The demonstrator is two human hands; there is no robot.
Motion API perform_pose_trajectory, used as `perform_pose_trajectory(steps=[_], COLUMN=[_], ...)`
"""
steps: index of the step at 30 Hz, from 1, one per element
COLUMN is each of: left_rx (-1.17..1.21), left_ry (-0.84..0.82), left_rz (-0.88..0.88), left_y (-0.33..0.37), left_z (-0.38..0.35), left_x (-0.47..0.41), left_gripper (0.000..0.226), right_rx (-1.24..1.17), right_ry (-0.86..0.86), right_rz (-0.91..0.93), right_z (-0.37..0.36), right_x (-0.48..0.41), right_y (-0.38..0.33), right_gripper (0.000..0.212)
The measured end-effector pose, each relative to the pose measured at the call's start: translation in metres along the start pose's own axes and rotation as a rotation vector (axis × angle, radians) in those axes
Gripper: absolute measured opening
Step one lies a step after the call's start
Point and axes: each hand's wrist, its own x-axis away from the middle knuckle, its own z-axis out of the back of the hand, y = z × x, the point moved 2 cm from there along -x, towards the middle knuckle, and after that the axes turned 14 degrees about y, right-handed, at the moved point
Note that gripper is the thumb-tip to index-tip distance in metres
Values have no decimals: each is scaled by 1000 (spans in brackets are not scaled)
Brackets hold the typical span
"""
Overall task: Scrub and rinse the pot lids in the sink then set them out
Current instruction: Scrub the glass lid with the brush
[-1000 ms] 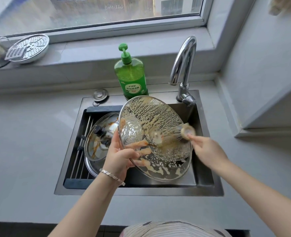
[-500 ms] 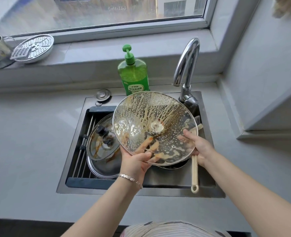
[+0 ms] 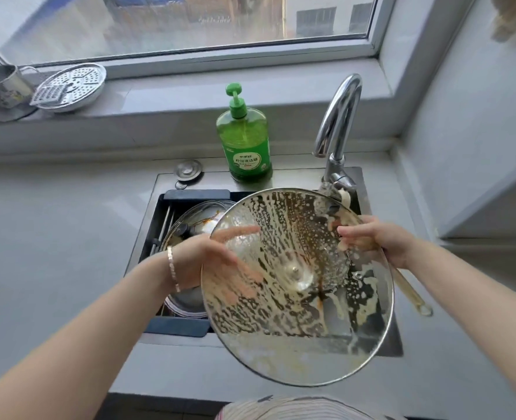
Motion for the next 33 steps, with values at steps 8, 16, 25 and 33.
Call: perform_pose_trajectory(steps=[8, 16, 25, 33], left_rx=[229, 187, 164, 145], left_ry=[205, 329, 349, 288], left_rz=[-88, -219, -246, -235], left_y=[-46, -45, -30, -25], left_z=[-17, -38, -45, -58], left_x=[-2, -3, 1, 4], left_gripper=[85, 86, 85, 74], right_rx=[821, 811, 707, 520], right_ry=[531, 143, 116, 66], right_rz=[564, 779, 771, 734], right_z=[-1, -77, -73, -78], right_x=[2, 45, 45, 54], right_y=[3, 37, 23, 2], right_gripper=[46, 47, 38, 39])
